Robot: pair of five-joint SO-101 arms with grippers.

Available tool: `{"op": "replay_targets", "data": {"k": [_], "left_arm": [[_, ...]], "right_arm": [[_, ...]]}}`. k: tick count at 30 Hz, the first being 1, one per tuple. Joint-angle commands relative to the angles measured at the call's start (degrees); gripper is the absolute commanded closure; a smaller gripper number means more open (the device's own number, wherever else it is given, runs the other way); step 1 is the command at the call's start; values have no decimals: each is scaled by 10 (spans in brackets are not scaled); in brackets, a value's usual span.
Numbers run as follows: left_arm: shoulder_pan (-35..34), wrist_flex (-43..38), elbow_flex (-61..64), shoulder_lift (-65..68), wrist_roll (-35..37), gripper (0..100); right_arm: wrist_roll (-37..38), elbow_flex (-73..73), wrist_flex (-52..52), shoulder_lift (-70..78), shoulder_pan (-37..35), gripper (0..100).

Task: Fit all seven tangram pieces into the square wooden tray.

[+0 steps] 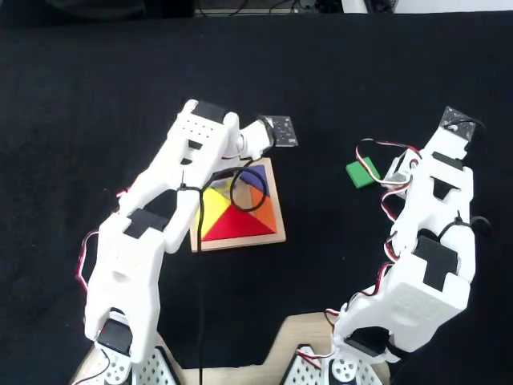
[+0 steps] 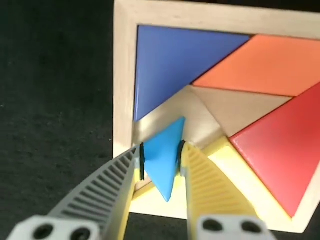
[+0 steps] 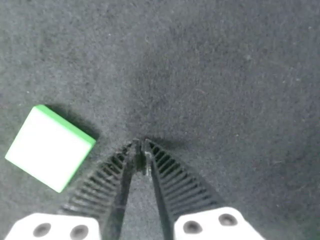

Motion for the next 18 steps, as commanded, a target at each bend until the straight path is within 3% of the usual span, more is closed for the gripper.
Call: {"op": "replay_targets", "data": {"k": [1, 18], "left_arm": [[-20, -1, -4, -26, -5, 863], [-26, -6, 38, -26, -21, 864]], "right_arm": [[-5, -31, 0, -2, -8, 987], [-5, -31, 0, -2, -8, 987]]}}
